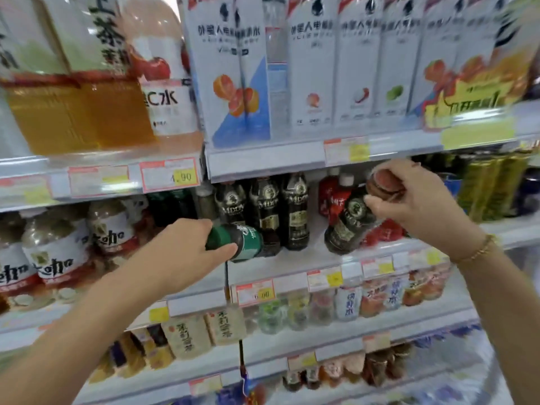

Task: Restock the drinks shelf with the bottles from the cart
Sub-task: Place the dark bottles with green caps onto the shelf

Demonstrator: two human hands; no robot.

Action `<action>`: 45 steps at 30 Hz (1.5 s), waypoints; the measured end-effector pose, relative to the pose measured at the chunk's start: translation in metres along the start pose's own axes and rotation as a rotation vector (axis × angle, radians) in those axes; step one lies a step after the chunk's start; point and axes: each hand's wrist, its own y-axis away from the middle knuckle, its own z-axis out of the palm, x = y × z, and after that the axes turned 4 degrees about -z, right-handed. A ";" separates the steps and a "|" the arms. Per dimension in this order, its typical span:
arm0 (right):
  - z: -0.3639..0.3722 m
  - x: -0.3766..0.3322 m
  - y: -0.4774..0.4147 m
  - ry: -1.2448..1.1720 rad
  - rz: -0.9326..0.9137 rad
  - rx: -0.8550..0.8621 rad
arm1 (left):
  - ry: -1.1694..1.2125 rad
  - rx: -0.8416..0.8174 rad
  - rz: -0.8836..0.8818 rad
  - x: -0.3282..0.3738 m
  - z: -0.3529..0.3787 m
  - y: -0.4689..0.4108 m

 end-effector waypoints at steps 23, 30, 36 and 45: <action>0.080 -0.008 0.002 -0.223 -0.059 0.338 | -0.127 -0.015 0.125 0.013 -0.004 -0.027; 0.080 0.007 -0.034 -0.555 0.245 0.324 | -0.154 0.044 0.155 0.009 -0.010 -0.033; 0.102 0.020 -0.074 -0.580 0.397 0.287 | -0.145 0.088 0.179 0.010 -0.010 -0.035; 0.114 0.024 -0.066 -0.403 0.431 0.370 | -0.131 0.063 0.185 0.008 -0.012 -0.034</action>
